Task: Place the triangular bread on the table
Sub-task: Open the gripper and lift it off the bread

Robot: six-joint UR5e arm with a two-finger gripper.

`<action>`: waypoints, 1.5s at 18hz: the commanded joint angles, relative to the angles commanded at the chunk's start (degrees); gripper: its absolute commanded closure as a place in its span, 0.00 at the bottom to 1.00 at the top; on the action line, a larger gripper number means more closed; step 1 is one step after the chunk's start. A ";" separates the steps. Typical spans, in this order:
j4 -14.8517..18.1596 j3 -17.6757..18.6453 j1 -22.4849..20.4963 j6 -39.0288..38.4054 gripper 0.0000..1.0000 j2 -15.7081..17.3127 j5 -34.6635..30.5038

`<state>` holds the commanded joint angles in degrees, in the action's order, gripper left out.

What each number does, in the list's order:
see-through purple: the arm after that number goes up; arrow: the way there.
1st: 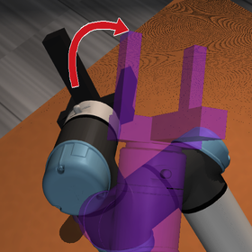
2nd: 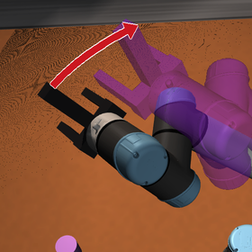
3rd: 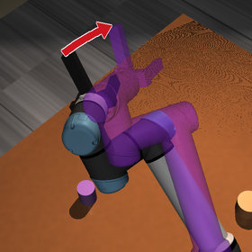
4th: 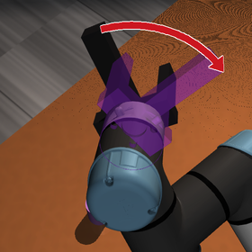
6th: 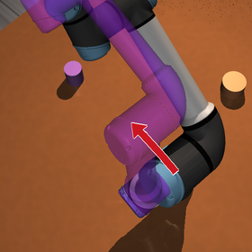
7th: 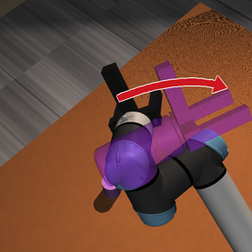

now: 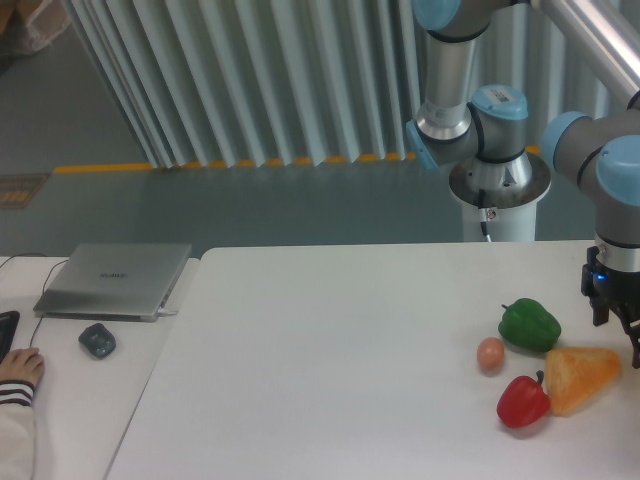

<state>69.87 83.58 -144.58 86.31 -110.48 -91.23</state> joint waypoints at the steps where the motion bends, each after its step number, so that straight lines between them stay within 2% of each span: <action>1: 0.00 0.00 0.00 0.00 0.00 0.09 0.09; 19: -0.09 -0.35 0.26 1.49 0.00 0.09 -0.61; 22: -0.87 0.79 0.70 1.67 0.00 0.35 -1.76; 24: -2.89 1.58 0.62 2.46 0.00 0.70 -1.93; 27: -3.69 1.49 -0.52 4.38 0.00 1.40 -2.02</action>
<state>66.18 85.08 -145.10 90.69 -109.08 -93.25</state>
